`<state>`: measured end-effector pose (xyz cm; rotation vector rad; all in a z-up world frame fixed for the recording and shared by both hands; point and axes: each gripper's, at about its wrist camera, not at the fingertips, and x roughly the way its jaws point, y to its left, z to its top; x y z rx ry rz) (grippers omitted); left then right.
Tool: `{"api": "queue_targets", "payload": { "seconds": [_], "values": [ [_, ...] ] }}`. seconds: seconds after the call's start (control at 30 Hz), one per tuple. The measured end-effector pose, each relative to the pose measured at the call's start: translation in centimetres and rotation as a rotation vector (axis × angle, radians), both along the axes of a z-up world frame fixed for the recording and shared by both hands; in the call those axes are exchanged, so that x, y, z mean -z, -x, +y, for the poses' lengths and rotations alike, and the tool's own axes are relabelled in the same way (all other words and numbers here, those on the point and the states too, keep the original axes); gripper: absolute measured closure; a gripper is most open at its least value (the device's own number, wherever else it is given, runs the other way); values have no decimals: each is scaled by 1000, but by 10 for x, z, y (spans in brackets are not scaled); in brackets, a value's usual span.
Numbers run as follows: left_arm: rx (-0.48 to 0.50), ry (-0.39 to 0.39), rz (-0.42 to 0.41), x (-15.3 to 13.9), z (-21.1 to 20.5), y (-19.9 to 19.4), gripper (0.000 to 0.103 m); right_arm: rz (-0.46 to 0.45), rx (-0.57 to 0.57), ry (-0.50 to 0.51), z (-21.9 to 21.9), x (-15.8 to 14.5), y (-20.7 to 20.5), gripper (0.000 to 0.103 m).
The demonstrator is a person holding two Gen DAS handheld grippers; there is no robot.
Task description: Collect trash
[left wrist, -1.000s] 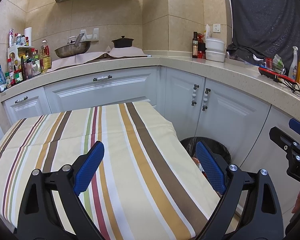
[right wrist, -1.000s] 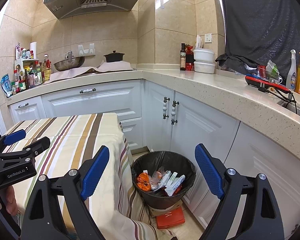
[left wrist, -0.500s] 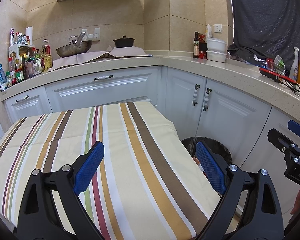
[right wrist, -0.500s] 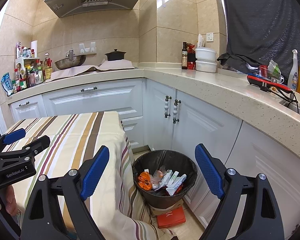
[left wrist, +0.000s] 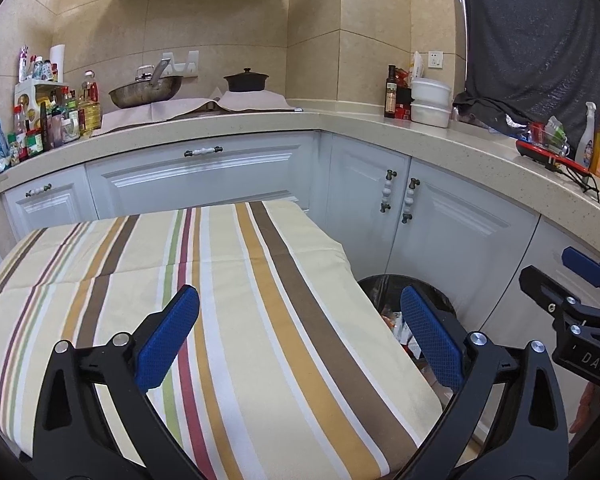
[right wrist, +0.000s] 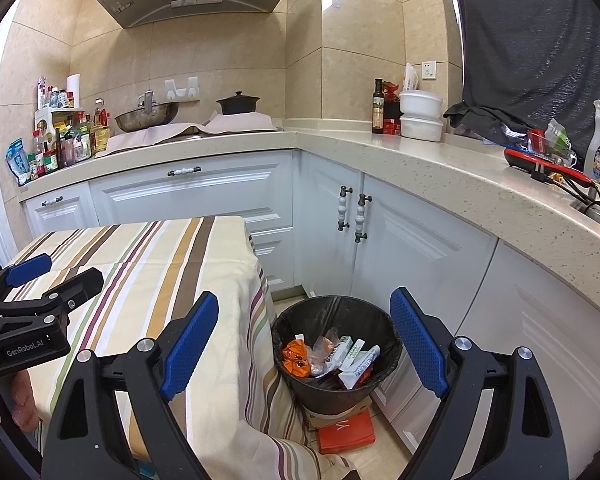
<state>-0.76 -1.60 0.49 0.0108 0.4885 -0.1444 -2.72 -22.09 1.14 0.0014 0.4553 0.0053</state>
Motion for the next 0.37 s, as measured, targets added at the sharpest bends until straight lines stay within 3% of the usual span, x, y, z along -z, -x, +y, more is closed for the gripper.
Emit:
{"api": "queue_targets", "payload": {
  "seconds": [0.13,0.37],
  "values": [
    [-12,-15,22,2,3,-8,5,8,-19,0,3,1,-7,18],
    [-113,-59,93,15,33,-36,5,35,-106,-14,24,5,-37,18]
  ]
}}
